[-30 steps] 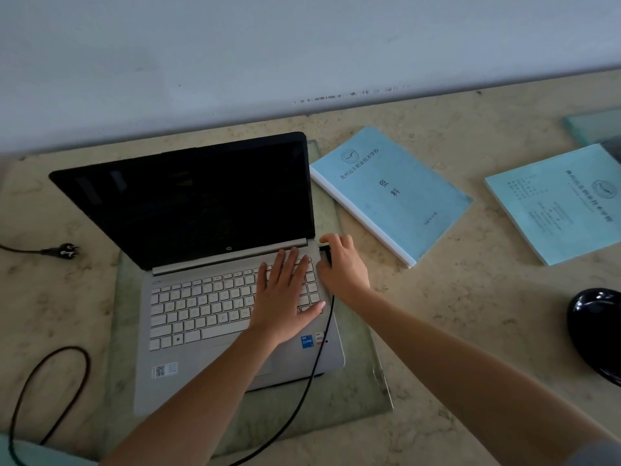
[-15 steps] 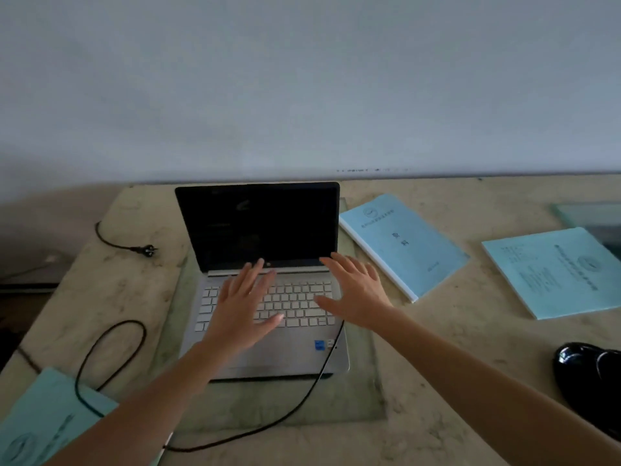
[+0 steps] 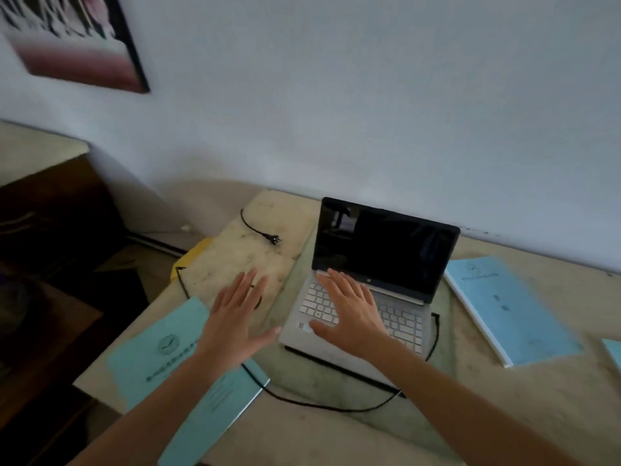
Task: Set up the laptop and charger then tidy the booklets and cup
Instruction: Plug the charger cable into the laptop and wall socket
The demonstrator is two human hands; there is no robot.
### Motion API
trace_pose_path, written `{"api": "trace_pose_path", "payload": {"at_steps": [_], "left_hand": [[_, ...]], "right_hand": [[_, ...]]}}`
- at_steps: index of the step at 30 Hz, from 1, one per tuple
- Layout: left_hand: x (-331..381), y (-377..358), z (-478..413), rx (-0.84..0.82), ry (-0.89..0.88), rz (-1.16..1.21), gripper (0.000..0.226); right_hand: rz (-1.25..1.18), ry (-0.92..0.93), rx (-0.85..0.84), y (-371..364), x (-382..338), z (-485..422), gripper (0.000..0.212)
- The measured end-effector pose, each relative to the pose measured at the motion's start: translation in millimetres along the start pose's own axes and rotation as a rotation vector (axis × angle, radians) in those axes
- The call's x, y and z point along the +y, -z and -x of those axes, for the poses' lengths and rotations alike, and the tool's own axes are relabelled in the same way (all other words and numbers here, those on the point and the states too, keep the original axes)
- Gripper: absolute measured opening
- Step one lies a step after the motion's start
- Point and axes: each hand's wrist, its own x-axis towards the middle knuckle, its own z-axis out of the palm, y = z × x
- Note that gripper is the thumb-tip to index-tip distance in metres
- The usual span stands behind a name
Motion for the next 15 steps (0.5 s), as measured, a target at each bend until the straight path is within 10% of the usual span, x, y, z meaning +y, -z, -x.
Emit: {"api": "trace_pose_path", "payload": {"at_steps": [15], "left_hand": [[-245.8, 123.7, 112.8, 0.166, 0.237, 0.064, 0.091]], "right_hand": [[0.02, 0.095, 0.016, -66.3, -243.8, -87.5, 0.078]]}}
